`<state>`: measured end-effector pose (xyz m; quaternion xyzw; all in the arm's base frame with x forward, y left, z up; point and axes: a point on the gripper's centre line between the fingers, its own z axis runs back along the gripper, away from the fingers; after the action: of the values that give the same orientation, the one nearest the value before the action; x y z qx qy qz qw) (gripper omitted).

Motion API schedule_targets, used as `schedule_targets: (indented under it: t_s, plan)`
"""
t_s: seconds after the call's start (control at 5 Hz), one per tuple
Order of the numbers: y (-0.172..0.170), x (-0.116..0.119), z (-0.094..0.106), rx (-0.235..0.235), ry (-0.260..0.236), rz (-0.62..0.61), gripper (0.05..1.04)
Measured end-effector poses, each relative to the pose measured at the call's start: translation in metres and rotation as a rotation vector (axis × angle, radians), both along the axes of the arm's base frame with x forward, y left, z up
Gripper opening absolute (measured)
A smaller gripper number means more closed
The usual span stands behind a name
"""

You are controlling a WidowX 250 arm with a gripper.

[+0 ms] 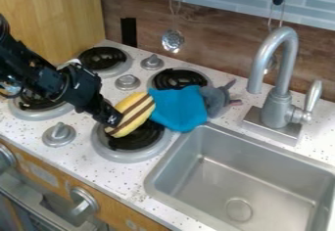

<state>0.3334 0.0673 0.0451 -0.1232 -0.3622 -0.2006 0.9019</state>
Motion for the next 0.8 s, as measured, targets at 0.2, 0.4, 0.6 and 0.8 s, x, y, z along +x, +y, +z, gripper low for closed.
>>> schedule_targets:
  t_s: [0.2, 0.4, 0.6, 0.8]
  plan:
    - [0.000, 0.000, 0.000, 0.001, 0.000, 0.001, 0.442]
    - [0.000, -0.002, 0.000, 0.011, 0.003, -0.013, 0.442]
    - [0.003, -0.007, 0.020, 0.048, -0.034, -0.024, 0.322]
    - [0.014, -0.013, 0.048, 0.119, -0.055, 0.016, 0.131]
